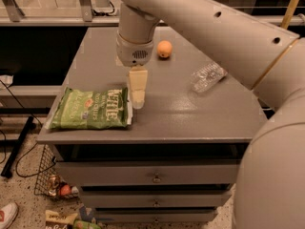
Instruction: Pick green jalapeno chip bag
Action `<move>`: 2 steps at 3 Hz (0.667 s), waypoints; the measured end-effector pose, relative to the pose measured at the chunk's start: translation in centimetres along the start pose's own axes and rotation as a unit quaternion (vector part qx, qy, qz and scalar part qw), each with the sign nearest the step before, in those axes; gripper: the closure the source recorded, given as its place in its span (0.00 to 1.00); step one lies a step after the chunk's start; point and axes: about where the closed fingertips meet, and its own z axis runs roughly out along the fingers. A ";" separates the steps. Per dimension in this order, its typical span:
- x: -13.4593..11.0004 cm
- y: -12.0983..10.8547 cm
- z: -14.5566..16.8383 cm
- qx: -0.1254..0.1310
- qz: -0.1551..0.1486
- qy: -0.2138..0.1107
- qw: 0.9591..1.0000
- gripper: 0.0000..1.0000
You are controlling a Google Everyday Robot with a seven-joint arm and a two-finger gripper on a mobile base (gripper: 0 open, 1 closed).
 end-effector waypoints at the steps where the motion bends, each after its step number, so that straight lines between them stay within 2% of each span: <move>1: -1.2 -0.6 1.9 -0.012 -0.020 -0.010 1.000 0.00; 2: -2.1 -0.3 3.8 -0.033 -0.032 -0.018 0.999 0.02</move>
Offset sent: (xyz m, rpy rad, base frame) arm -0.0083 0.0350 -0.0405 -0.0003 0.0889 0.1148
